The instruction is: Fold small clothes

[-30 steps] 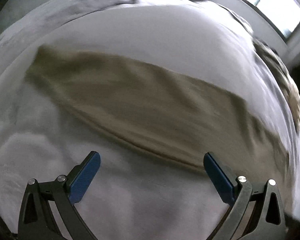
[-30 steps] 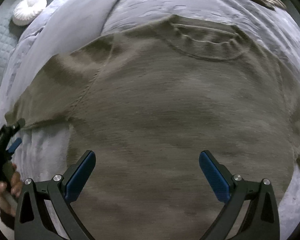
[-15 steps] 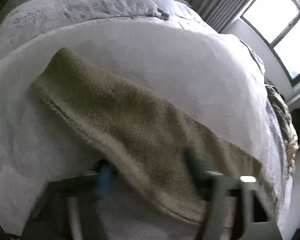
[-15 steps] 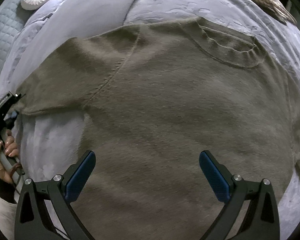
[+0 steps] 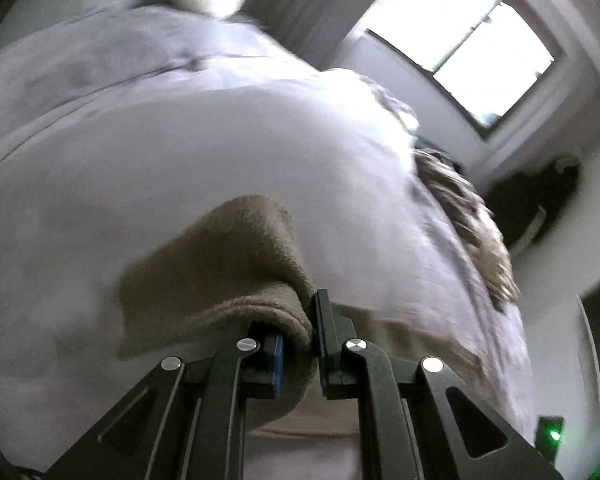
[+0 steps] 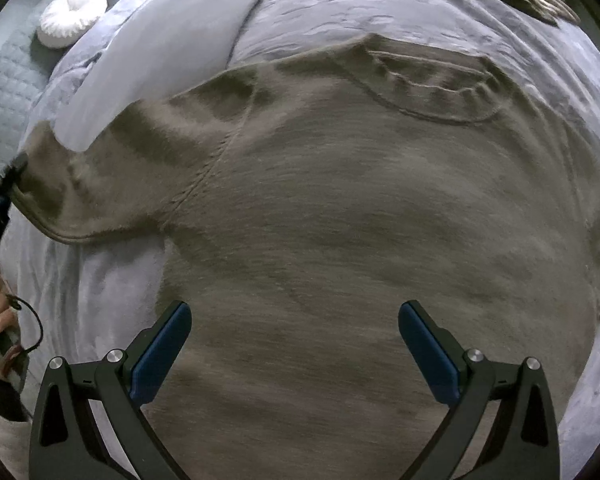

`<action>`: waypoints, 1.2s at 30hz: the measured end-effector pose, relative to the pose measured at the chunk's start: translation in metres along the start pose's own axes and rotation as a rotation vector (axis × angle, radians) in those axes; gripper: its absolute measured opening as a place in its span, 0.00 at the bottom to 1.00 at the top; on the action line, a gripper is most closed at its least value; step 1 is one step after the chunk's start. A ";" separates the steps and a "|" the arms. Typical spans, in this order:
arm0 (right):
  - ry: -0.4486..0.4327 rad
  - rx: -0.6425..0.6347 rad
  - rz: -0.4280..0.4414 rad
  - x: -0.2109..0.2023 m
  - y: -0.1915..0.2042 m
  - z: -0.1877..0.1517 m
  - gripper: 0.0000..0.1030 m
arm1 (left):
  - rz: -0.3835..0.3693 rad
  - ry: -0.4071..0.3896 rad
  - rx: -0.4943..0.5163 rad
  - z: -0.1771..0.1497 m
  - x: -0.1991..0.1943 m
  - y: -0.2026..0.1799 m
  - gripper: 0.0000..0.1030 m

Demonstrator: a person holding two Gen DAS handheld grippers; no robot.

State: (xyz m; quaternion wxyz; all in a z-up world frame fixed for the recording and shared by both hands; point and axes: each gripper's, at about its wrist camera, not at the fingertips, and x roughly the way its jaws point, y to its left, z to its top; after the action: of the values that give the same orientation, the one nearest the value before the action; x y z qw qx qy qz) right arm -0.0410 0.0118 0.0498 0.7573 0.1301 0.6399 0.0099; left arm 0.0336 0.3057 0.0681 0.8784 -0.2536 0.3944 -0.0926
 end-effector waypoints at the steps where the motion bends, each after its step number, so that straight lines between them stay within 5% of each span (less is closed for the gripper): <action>1: -0.005 0.009 0.002 -0.002 -0.007 -0.001 1.00 | -0.028 0.006 0.029 0.003 0.004 -0.019 0.14; 9: -0.081 0.154 -0.009 -0.036 -0.086 -0.008 1.00 | -0.262 0.105 0.287 -0.029 0.043 -0.183 0.14; 16: -0.085 0.309 -0.037 -0.042 -0.168 -0.029 1.00 | -0.278 0.313 0.486 -0.119 0.117 -0.285 0.13; 22: -0.035 0.413 -0.023 -0.028 -0.213 -0.047 1.00 | -0.154 0.482 0.615 -0.196 0.158 -0.269 0.16; 24: -0.038 0.407 -0.027 -0.028 -0.216 -0.047 1.00 | -0.094 0.518 0.626 -0.206 0.166 -0.262 0.36; 29: -0.089 0.349 -0.063 -0.042 -0.210 -0.028 1.00 | -0.038 0.454 0.661 -0.193 0.140 -0.257 0.66; 32: -0.141 0.256 -0.089 -0.052 -0.187 -0.009 1.00 | -0.006 0.366 0.647 -0.161 0.115 -0.248 0.70; 36: -0.204 0.020 -0.162 -0.058 -0.132 0.016 1.00 | 0.131 0.240 0.600 -0.114 0.092 -0.213 0.70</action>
State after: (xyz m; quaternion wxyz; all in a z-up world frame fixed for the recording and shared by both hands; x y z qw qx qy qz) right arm -0.0555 -0.1296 0.0803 0.8153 0.0858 0.5682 -0.0711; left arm 0.0191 0.0485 0.0556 0.8653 0.0552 0.4657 -0.1771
